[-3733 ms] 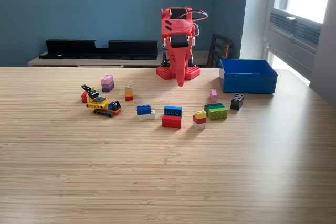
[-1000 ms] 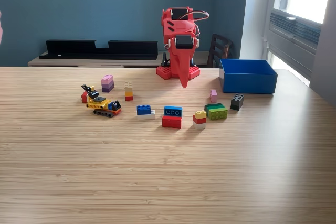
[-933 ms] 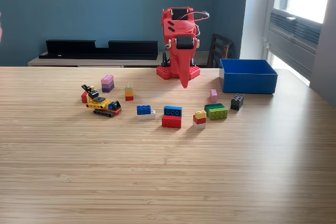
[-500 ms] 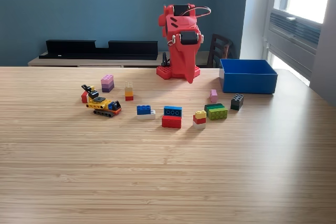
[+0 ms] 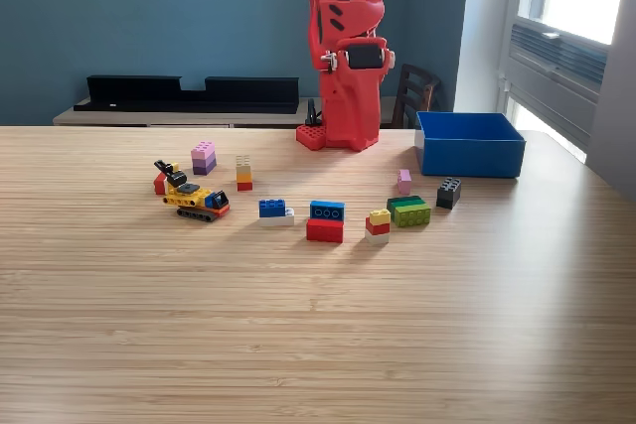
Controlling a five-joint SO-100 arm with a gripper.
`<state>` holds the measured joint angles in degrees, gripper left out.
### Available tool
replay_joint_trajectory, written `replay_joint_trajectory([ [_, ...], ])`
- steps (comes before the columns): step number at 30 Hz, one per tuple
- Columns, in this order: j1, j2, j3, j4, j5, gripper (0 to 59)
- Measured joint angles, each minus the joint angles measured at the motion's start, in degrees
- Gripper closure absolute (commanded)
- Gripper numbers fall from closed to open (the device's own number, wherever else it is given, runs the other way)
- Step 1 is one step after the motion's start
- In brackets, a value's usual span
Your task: Grasp a lego block and put it in the bin.
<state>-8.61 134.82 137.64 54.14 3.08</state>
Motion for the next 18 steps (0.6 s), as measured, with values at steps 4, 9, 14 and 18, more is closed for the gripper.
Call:
replay_joint_trajectory([
  [4,-2.7,-12.1,-6.4,0.0,1.1,18.8],
  [9,-5.6,-24.9,-13.9,0.0,3.0,18.9],
  [14,-8.4,-35.2,-21.2,0.0,5.4,19.4],
  [18,-10.1,-42.4,-26.4,0.0,7.1,20.5],
])
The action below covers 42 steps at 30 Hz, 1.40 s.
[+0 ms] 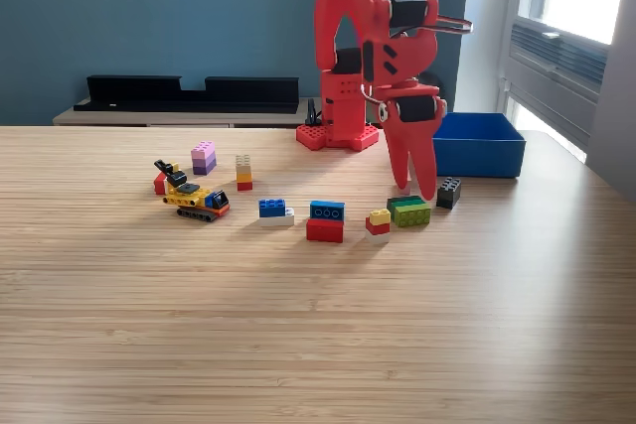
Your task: Grasp a lego block and put it in the bin.
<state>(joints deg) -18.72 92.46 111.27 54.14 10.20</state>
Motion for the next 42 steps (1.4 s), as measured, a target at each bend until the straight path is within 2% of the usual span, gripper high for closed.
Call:
replay_joint_trajectory([
  [4,-1.1,-5.6,-4.0,0.1,1.5,23.3],
  [7,-1.4,-8.6,-6.2,1.2,2.2,28.4],
  [12,-1.4,-11.5,-8.4,2.1,3.3,47.8],
  [16,-1.4,-12.0,-9.1,2.0,4.4,58.5],
  [20,-1.1,-12.1,-9.7,2.5,4.6,58.5],
  [28,-0.1,-12.3,-12.5,8.3,5.4,58.6],
  [37,-0.1,-12.3,-24.7,19.8,4.8,58.6],
  [42,-1.1,-10.5,-30.5,24.1,4.0,58.6],
])
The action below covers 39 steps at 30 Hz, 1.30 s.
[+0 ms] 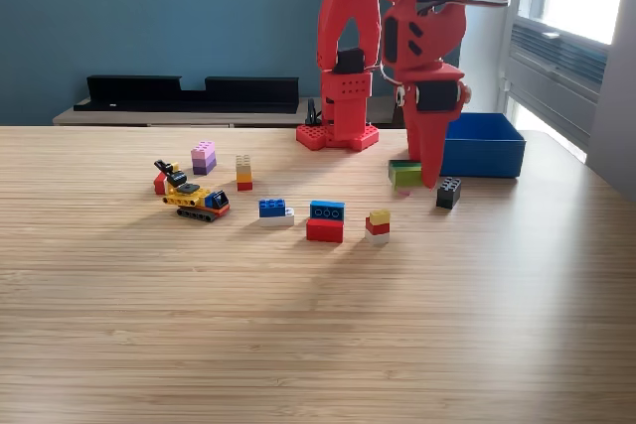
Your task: Grasp a lego block and put it in the bin.
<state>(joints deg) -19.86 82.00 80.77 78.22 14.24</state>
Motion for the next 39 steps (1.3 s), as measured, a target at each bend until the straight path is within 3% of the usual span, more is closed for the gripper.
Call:
replay_joint_trajectory([
  [17,-31.6,21.0,2.3,10.9,-2.4,58.6],
  [28,-43.9,21.6,10.7,12.5,0.7,58.6],
  [39,-50.3,21.6,14.8,12.5,-1.0,58.4],
])
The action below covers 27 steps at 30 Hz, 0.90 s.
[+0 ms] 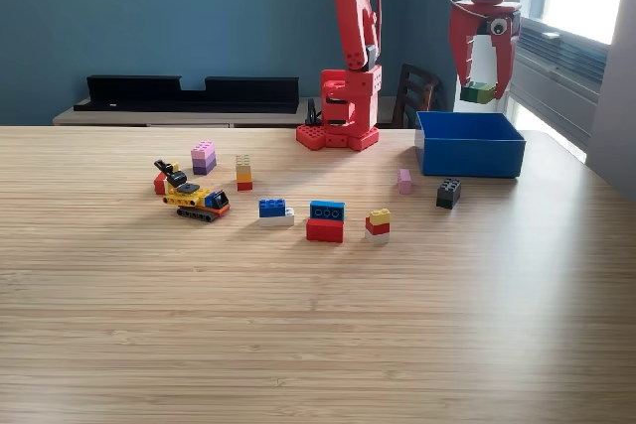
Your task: Grasp a lego block and put it in the bin.
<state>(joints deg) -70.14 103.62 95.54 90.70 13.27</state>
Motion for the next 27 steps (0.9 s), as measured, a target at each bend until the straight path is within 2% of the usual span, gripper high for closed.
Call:
replay_joint_trajectory([
  [1,-0.4,0.0,0.3,0.0,-0.4,56.7],
  [3,-0.7,0.0,1.0,0.0,-1.2,43.3],
  [5,-0.6,0.0,1.9,0.0,-2.1,33.6],
  [9,-0.6,0.0,4.2,-1.5,-3.4,24.9],
  [12,-0.6,0.0,5.5,-3.3,-3.9,22.6],
  [14,-0.6,0.0,5.9,-4.3,-3.9,24.0],
  [16,-0.6,0.0,5.9,-5.0,-3.9,29.1],
  [20,-0.1,0.0,5.6,-5.2,-3.6,49.6],
  [22,1.8,0.0,3.8,-5.2,-2.2,57.5],
  [27,10.4,0.0,-3.3,-4.4,0.5,58.5],
])
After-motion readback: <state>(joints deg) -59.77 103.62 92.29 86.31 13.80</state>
